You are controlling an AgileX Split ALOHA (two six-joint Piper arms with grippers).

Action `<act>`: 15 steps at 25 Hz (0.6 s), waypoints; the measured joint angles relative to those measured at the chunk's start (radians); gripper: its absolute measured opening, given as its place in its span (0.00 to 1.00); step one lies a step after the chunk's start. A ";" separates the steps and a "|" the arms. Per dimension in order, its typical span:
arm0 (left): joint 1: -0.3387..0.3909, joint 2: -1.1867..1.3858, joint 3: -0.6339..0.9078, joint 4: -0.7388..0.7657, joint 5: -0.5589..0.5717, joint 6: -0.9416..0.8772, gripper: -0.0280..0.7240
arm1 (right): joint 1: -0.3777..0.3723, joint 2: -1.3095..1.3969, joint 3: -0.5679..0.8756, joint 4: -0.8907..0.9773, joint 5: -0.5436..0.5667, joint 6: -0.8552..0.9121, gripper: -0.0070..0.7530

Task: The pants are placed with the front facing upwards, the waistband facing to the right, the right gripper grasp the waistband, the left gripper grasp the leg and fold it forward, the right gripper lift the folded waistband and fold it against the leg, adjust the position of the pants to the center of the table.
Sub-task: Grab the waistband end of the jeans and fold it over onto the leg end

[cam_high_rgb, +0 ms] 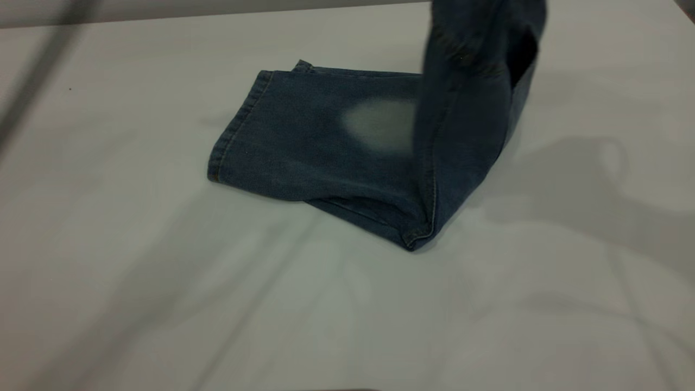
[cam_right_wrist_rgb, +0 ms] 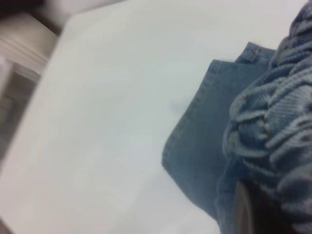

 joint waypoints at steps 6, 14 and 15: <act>0.003 -0.143 0.000 0.033 0.002 0.000 0.59 | 0.190 0.077 -0.134 0.023 -0.230 -0.023 0.09; 0.003 -0.151 0.002 0.032 0.021 0.000 0.58 | 0.271 0.359 -0.367 0.029 -0.246 -0.025 0.09; 0.003 -0.151 0.002 0.032 0.024 0.000 0.58 | 0.280 0.385 -0.383 0.029 -0.239 -0.025 0.10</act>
